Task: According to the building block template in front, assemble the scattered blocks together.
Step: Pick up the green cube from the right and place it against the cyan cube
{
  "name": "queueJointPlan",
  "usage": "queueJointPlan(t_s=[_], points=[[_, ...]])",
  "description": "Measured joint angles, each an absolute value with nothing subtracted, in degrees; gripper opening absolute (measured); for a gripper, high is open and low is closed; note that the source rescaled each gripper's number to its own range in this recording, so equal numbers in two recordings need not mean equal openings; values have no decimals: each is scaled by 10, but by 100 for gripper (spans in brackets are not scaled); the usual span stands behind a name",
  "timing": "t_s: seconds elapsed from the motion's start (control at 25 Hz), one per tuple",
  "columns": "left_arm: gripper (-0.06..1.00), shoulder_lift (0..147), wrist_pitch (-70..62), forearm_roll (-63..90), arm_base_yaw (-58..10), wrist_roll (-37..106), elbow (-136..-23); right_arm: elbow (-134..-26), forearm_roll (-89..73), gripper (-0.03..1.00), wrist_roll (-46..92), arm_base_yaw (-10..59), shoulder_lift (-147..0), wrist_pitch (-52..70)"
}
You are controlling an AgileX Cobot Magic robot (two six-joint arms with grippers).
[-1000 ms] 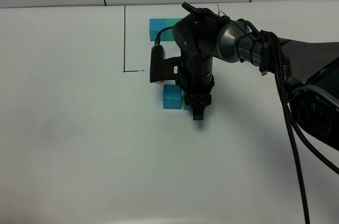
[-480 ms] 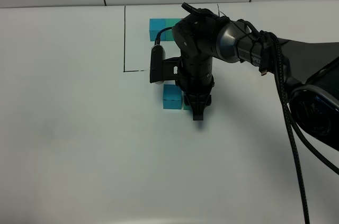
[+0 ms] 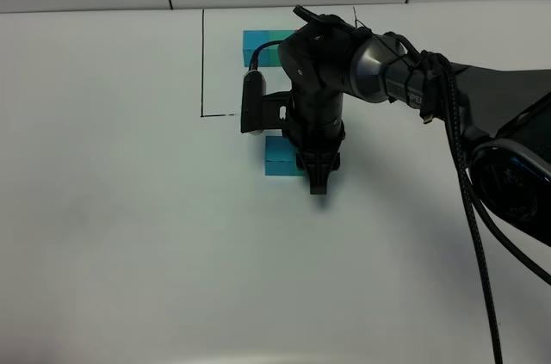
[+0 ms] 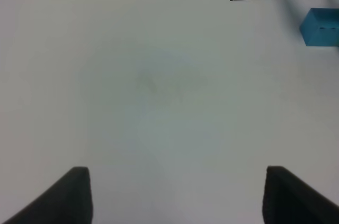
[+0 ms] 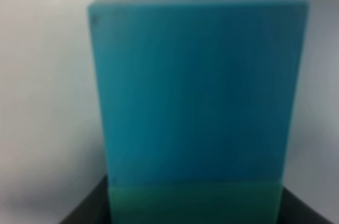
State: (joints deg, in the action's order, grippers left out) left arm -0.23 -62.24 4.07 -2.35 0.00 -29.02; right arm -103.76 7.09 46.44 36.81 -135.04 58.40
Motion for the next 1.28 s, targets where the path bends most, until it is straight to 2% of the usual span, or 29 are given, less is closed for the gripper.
queueJointPlan(t_s=[1.0,1.04,1.08,1.12,1.24,1.28], points=[[63,-2,-622,41,-24,0,-290,-1038,73,3,494,369,-1350,581],[63,-2,-622,41,-24,0,-290,-1038,73,8,492,369,-1348,580],[63,-2,-622,41,-24,0,-290,-1038,75,18,489,369,-1348,575],[63,-2,-622,41,-24,0,-290,-1038,76,30,485,368,-1346,568],[63,-2,-622,41,-24,0,-290,-1035,84,75,459,368,-1335,559],[63,-2,-622,41,-24,0,-290,-1033,84,84,449,366,-1327,560]])
